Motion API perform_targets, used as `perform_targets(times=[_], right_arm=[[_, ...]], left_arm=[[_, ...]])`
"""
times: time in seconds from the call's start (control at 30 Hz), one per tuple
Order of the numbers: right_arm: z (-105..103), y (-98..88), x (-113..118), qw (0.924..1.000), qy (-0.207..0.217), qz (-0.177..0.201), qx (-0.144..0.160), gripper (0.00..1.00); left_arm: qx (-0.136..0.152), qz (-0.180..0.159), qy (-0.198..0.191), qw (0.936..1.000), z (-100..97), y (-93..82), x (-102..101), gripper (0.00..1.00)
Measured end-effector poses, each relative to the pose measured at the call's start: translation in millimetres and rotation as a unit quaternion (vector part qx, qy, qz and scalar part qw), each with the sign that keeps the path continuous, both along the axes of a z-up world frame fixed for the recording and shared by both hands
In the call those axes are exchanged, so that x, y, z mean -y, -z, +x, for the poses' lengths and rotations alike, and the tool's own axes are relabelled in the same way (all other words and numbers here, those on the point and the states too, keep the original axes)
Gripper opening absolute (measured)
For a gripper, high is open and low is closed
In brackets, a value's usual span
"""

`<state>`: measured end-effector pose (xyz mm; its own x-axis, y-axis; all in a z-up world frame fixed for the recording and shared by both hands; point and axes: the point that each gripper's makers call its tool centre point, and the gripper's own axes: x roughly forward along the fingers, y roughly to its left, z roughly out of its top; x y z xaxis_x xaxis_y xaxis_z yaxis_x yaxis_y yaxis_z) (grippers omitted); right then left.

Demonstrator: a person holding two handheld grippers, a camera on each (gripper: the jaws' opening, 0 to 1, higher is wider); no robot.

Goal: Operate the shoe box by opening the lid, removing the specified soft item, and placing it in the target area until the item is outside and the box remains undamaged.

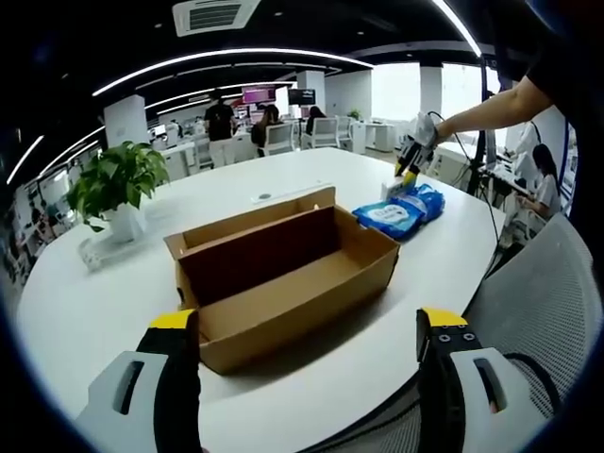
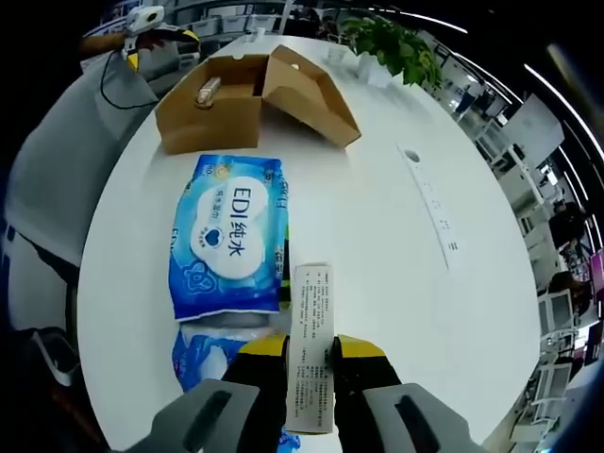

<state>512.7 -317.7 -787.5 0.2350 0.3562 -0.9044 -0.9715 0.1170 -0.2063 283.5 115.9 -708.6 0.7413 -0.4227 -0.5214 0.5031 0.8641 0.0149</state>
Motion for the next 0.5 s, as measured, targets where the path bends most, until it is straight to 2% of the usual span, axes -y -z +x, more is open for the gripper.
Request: perform_targets(times=[0.2,0.5], right_arm=[[2,8.3,9,0.9999,0.0,-0.011,-0.006,0.14],[3,19.0,29,0.9983,-0.023,-0.052,-0.013,0.14]], left_arm=[[-0.006,0.003,-0.004,1.0,-0.4,2.2,-1,0.99],[-0.013,0.003,-0.01,0.9999,-0.9,5.0,-3,0.98]])
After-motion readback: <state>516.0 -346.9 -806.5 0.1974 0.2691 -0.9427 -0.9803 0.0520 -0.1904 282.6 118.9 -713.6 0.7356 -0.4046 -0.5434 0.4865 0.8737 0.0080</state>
